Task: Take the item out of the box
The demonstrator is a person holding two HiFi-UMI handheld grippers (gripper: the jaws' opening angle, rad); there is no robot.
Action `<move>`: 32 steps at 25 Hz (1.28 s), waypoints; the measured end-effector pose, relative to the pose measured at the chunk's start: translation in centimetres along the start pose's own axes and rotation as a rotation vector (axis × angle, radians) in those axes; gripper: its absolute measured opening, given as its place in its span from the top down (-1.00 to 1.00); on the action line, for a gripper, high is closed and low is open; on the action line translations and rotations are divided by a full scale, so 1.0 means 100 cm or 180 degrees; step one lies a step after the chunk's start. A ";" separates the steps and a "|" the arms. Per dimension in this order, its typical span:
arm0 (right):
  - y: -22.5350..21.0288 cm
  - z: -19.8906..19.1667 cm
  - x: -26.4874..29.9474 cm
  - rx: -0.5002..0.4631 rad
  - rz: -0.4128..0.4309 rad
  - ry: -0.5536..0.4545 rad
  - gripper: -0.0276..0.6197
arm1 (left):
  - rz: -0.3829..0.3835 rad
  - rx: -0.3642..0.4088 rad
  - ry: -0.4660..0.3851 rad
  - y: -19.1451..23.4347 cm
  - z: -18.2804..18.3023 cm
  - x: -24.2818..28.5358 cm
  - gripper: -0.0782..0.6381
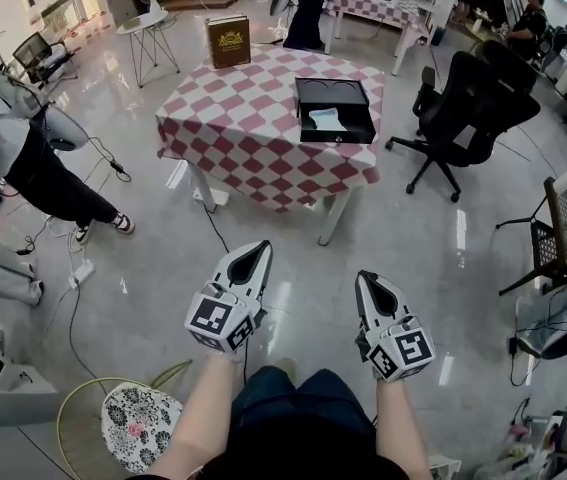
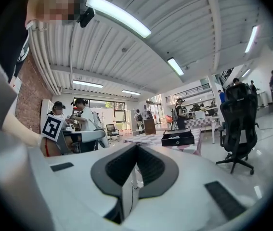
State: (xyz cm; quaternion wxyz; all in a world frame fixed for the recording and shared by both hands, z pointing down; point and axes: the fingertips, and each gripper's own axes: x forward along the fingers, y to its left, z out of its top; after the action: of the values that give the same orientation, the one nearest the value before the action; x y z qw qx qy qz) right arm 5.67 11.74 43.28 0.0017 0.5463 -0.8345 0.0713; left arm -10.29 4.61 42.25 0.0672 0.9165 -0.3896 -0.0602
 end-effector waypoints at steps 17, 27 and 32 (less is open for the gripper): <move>-0.046 0.013 0.063 0.0175 0.0114 -0.0130 0.90 | 0.0105 -0.0046 -0.0004 0.042 0.003 0.053 0.76; -0.104 0.017 0.142 0.0200 0.0230 -0.0019 0.90 | 0.0090 -0.0005 0.0000 0.073 0.006 0.137 0.76; -0.132 0.014 0.173 0.0151 0.0281 0.0104 0.90 | 0.0093 -0.0041 0.0009 0.086 -0.002 0.177 0.76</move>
State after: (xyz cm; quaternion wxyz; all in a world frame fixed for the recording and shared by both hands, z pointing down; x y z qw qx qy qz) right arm 10.81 -9.38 44.83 -0.0008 0.5076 -0.8558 0.1000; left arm -4.09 -14.08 42.88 0.0746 0.9104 -0.4025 -0.0604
